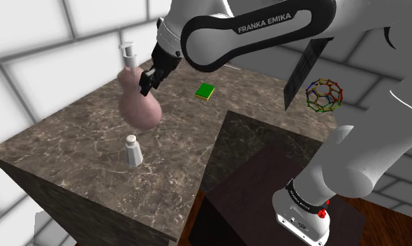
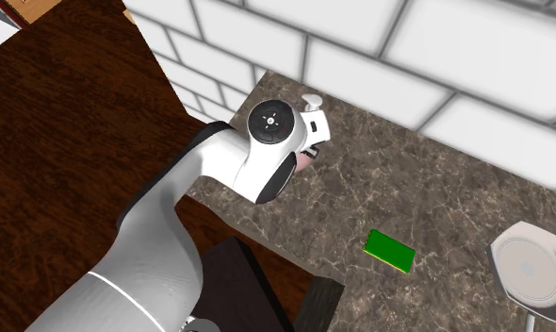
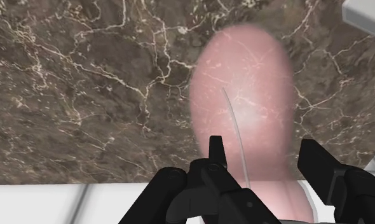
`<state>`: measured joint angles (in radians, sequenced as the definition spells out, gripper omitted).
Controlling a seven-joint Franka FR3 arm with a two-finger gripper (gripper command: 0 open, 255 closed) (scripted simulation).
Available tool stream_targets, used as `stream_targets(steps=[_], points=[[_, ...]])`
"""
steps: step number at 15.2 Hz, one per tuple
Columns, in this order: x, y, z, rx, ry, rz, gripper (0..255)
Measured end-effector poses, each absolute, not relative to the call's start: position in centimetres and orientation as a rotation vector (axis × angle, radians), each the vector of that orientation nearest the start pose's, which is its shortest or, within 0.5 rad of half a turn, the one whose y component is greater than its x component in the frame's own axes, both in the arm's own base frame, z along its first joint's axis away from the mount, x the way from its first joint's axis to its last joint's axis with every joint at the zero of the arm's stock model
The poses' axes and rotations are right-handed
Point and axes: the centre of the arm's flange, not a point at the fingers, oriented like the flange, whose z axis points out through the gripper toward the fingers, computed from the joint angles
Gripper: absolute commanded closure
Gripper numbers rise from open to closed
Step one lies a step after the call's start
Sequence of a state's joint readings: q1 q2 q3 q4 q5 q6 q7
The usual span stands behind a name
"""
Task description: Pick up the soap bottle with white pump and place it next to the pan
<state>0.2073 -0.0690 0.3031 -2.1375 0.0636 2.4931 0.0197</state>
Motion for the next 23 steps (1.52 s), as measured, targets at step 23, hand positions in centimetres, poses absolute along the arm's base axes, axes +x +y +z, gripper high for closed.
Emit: stream_targets(steps=[23], points=[[48.9, 27.8, 60.0, -2.870, -0.660, -0.597, 255]])
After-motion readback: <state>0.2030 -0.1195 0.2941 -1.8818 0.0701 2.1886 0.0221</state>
